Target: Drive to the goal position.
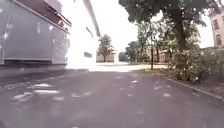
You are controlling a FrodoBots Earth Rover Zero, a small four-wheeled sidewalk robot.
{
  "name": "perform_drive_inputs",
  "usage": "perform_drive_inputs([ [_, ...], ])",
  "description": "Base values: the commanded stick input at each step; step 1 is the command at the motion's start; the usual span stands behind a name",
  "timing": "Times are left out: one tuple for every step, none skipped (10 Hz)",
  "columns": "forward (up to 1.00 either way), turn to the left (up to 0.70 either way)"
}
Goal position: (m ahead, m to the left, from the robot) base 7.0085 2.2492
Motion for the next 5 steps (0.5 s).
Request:
perform_drive_inputs([
  [0.85,-0.16],
  [0.85,0.01],
  [0.85,0.01],
  [0.85,0.01],
  [0.85,0.01],
])
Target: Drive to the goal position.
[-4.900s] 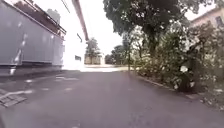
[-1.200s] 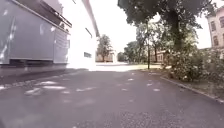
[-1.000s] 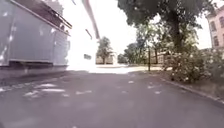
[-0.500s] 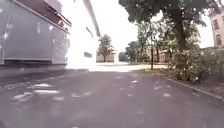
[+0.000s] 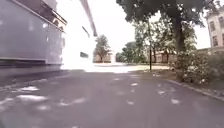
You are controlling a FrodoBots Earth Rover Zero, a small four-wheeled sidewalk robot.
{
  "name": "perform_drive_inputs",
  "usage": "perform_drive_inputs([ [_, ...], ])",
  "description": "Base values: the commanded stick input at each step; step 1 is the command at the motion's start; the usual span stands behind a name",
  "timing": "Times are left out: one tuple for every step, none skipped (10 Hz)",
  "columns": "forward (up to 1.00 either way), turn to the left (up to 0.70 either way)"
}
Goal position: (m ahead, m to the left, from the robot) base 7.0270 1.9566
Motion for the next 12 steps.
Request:
perform_drive_inputs([
  [0.85,0.01],
  [0.85,0.01],
  [0.85,0.01],
  [0.85,0.01],
  [0.85,0.01],
  [0.85,0.01],
  [0.85,0.01],
  [0.85,0.01],
  [0.85,0.01],
  [0.85,0.01],
  [0.85,0.01],
  [0.85,0.01],
])
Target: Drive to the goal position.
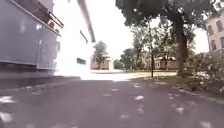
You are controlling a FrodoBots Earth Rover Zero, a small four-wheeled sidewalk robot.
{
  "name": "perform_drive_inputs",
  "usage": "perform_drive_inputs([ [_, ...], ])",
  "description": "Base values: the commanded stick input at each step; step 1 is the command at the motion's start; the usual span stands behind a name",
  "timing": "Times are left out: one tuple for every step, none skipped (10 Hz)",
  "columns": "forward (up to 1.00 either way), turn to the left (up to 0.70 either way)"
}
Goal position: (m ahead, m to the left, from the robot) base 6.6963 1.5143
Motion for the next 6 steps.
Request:
perform_drive_inputs([
  [0.85,0.01],
  [0.85,0.01],
  [0.85,0.01],
  [0.85,0.01],
  [0.85,0.01],
  [0.85,0.01],
])
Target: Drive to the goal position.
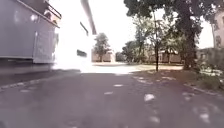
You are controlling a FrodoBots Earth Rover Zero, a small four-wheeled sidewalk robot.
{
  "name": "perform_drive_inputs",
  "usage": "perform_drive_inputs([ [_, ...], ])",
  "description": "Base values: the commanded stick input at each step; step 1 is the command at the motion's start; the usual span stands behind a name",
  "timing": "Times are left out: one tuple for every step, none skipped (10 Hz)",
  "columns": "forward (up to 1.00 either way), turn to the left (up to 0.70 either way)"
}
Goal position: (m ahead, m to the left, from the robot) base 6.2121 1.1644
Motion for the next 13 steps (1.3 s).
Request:
perform_drive_inputs([
  [0.85,0.01],
  [0.85,0.01],
  [0.85,0.01],
  [0.85,0.01],
  [0.85,0.01],
  [0.85,0.01],
  [0.85,0.01],
  [0.85,0.01],
  [0.85,0.01],
  [0.85,0.01],
  [0.85,0.01],
  [0.85,0.01],
  [0.85,0.01],
])
